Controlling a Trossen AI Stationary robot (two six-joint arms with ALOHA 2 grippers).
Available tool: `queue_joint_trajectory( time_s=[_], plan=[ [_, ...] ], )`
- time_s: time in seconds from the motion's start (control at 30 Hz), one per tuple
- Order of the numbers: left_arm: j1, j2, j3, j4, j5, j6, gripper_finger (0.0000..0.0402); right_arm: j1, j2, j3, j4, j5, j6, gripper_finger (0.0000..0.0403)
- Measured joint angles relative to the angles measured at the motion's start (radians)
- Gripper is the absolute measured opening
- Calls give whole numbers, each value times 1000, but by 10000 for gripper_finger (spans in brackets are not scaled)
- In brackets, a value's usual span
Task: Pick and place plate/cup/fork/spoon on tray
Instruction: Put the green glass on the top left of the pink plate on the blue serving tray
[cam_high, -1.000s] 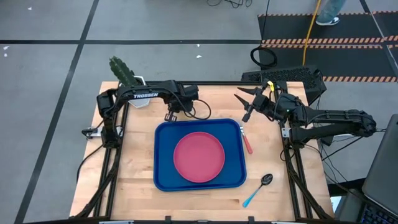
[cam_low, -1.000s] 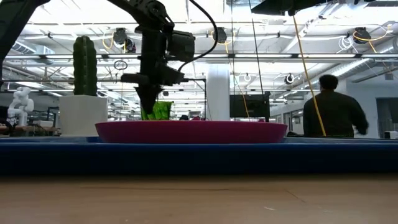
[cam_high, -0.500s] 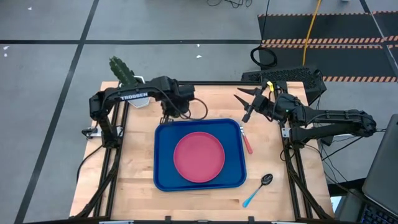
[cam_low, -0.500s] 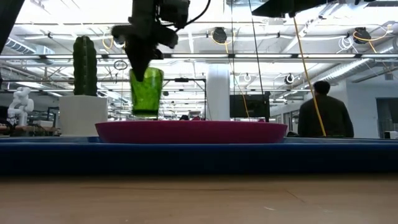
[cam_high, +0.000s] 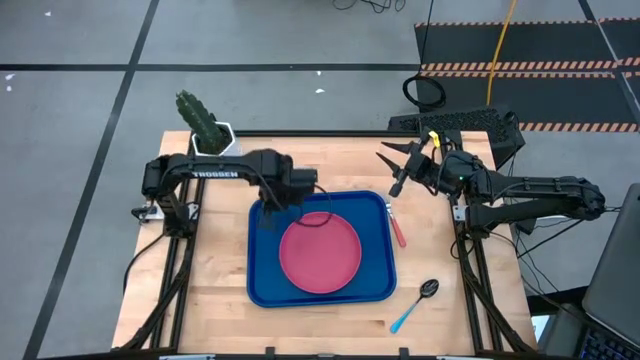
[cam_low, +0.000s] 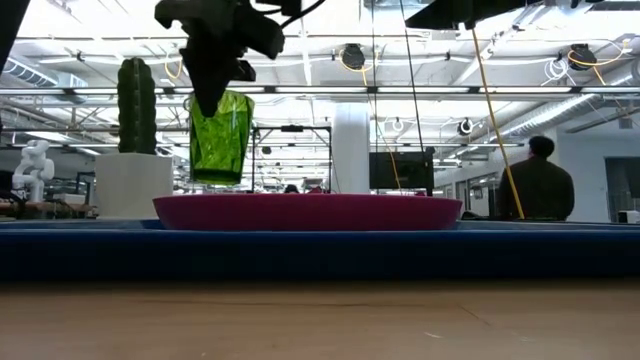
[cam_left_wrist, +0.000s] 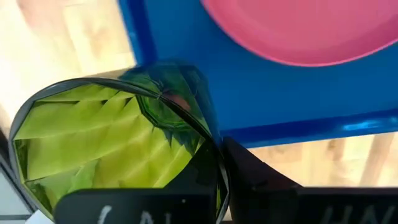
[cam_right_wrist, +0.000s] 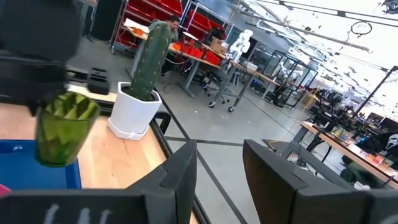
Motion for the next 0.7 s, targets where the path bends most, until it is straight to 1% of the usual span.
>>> queue_joint_trajectory(
  time_s=[0.13, 0.27, 0.43, 0.7],
  plan=[
    [-44, 0, -34, 0, 0, -50, 7, 0, 0, 0, 0, 0, -1, 125],
    [-76, 0, -108, 18, 7, -95, 7, 0, 0, 0, 0, 1, -2, 125],
    [-108, 0, -198, 89, 24, -106, 7, 0, 0, 0, 1, 1, -2, 125],
    [-115, 0, -266, 163, 25, -121, 10, 0, 0, 0, 8, 1, -2, 125]
  ],
)
